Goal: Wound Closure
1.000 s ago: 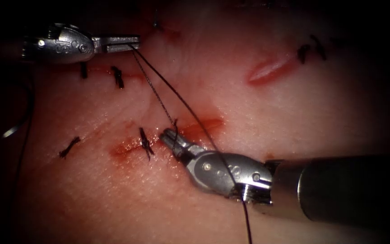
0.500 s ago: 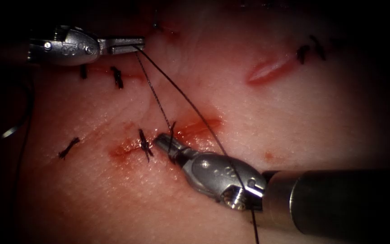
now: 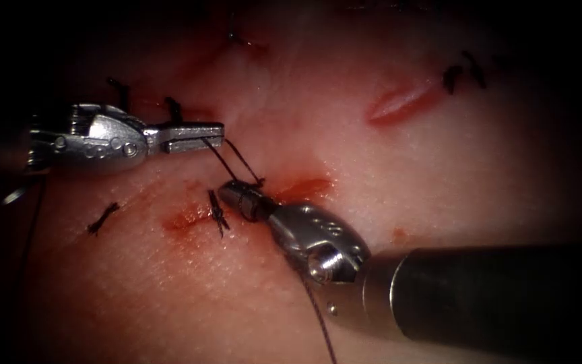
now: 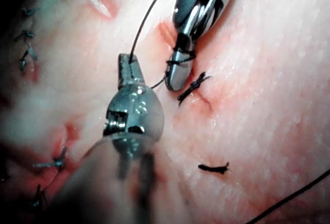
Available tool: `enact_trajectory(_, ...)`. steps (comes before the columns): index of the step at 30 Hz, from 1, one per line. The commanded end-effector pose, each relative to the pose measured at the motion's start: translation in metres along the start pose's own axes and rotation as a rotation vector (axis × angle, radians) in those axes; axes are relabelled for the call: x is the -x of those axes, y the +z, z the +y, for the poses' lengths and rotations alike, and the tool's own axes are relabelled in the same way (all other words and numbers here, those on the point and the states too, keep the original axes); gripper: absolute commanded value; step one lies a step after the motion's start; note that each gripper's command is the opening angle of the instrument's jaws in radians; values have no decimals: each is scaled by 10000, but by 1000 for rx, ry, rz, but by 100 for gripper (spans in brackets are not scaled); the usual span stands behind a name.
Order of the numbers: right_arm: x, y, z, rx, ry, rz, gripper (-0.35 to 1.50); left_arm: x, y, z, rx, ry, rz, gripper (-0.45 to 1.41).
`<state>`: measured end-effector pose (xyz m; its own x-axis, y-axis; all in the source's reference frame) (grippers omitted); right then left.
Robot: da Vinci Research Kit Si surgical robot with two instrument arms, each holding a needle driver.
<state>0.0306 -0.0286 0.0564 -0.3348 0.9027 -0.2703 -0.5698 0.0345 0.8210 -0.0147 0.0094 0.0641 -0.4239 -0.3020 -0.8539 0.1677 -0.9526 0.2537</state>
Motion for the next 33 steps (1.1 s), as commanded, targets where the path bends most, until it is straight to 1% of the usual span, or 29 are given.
enact_trajectory(1, 0, 7, -4, -18, 77, -15, -35, 0, 6, -2, -2, 8, 0, -45)
enact_trajectory(4, 6, 0, -3, -41, 218, -64, -35, -8, 8, -1, -3, 18, 1, -45)
enact_trajectory(7, 15, -10, -4, -60, 328, -98, -35, -8, 10, -4, -3, 28, 4, -45)
enact_trajectory(9, 20, -16, -7, -70, 367, -113, -35, -6, 12, -7, -3, 26, 5, -45)
enact_trajectory(16, 25, -41, -15, -61, 375, -99, -35, 11, 12, -22, -4, 34, 4, -45)
enact_trajectory(17, 25, -49, -18, -55, 377, -88, -35, 18, 10, -28, -4, 29, 0, -45)
enact_trajectory(21, 25, -62, -24, -57, 383, -76, -35, 36, 5, -50, -8, 30, -31, -45)
enact_trajectory(24, 24, -68, -29, -38, 317, -58, -35, 48, 2, -66, -27, 21, -37, -45)
enact_trajectory(25, 23, -69, -31, -33, 248, -50, -35, 53, 1, -73, -30, 15, -39, -45)
enact_trajectory(28, 20, -72, -36, -3, 129, -24, -35, 66, -1, -87, -37, 4, -45, -45)
enact_trajectory(30, 19, -72, -40, 22, -59, -15, -35, 75, 0, -94, -38, -1, -48, -45)
enact_trajectory(31, 20, -73, -42, 14, -192, -20, -35, 80, 1, -99, -40, -5, -51, -45)
enact_trajectory(33, 23, -72, -45, -11, -348, 1, -35, 90, 4, -107, -45, -9, -54, -45)
